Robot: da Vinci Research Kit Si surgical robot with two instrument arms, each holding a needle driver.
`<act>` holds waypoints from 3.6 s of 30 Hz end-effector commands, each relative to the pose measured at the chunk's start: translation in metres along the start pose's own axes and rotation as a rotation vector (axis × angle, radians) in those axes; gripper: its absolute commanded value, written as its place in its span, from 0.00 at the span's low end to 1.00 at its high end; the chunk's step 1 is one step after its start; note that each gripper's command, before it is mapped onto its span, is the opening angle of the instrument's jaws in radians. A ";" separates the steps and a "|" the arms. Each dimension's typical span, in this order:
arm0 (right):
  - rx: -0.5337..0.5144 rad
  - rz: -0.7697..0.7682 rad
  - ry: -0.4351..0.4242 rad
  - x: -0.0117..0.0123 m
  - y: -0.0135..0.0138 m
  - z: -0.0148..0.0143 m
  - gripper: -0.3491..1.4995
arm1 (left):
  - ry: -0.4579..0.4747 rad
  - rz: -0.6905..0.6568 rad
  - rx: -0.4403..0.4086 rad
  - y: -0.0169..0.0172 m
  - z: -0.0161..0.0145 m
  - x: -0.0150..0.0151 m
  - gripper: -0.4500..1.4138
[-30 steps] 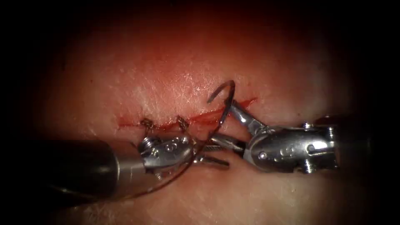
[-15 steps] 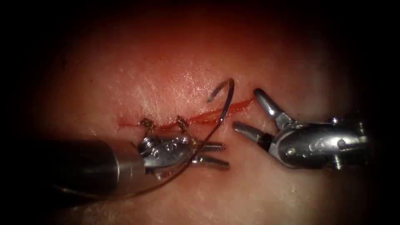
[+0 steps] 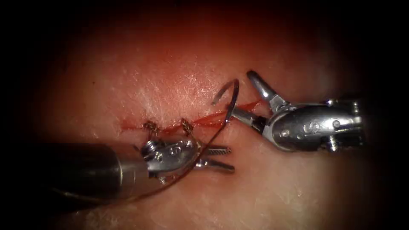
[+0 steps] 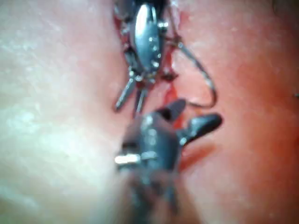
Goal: Wound Closure
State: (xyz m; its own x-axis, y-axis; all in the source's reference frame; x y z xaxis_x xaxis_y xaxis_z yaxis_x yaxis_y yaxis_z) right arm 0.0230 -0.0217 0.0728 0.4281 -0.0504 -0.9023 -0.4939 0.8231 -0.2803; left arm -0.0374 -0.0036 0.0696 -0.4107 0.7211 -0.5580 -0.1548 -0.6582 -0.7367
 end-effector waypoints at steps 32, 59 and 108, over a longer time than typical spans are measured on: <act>0.098 -0.039 0.090 0.0022 0.0003 0.0011 0.00 | 0.000 0.000 -0.002 -0.0001 0.0009 -0.0005 0.43; 0.402 -0.262 0.137 0.0013 0.0005 0.0040 0.00 | 0.000 0.000 -0.003 0.0000 0.0008 -0.0004 0.43; 0.918 0.070 -0.101 -0.0025 -0.0004 0.0073 0.00 | -0.007 0.002 -0.005 -0.0003 0.0006 -0.0006 0.42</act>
State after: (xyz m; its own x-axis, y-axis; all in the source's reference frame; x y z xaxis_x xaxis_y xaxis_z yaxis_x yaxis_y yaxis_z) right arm 0.0270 -0.0173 0.0770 0.5049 0.0289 -0.8627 0.2544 0.9501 0.1807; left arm -0.0370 -0.0036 0.0698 -0.4179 0.7174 -0.5574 -0.1512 -0.6599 -0.7360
